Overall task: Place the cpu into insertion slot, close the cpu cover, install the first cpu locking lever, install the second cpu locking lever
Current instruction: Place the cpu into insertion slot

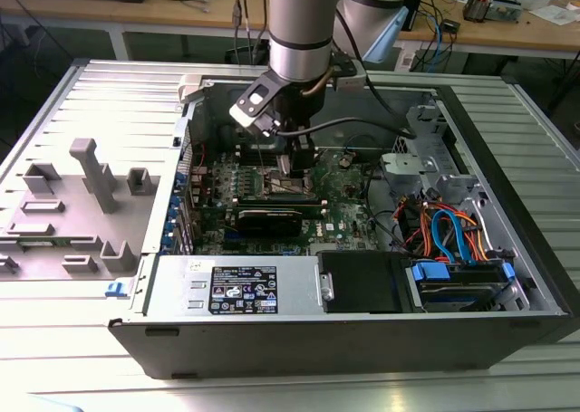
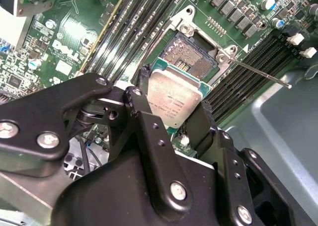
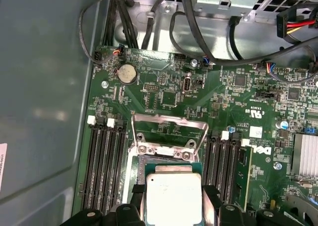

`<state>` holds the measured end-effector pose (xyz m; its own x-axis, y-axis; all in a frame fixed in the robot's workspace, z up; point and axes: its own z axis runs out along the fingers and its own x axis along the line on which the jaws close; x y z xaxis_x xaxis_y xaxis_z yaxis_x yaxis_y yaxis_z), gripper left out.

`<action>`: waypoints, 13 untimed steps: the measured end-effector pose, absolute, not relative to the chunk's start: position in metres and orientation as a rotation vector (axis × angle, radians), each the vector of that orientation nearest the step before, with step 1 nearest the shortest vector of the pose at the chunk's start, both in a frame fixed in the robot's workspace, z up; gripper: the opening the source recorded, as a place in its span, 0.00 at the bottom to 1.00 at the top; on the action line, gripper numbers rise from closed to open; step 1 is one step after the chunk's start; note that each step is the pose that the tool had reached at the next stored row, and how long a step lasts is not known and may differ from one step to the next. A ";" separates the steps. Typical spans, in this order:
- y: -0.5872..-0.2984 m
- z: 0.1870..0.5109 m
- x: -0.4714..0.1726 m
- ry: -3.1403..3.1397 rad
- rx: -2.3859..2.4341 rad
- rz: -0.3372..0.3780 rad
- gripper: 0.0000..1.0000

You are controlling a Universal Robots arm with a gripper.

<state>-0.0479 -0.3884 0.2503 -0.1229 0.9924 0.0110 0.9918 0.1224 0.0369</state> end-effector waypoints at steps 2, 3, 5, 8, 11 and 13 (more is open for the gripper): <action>-0.388 0.246 -0.048 2.338 2.073 0.054 0.55; -0.388 0.245 -0.048 2.327 2.085 0.054 0.55; -0.388 0.244 -0.048 2.285 2.130 0.053 0.55; -0.388 0.244 -0.048 2.285 2.130 0.054 0.55; -0.387 0.241 -0.049 2.277 2.139 0.053 0.55; -0.387 0.240 -0.050 2.266 2.148 0.051 0.55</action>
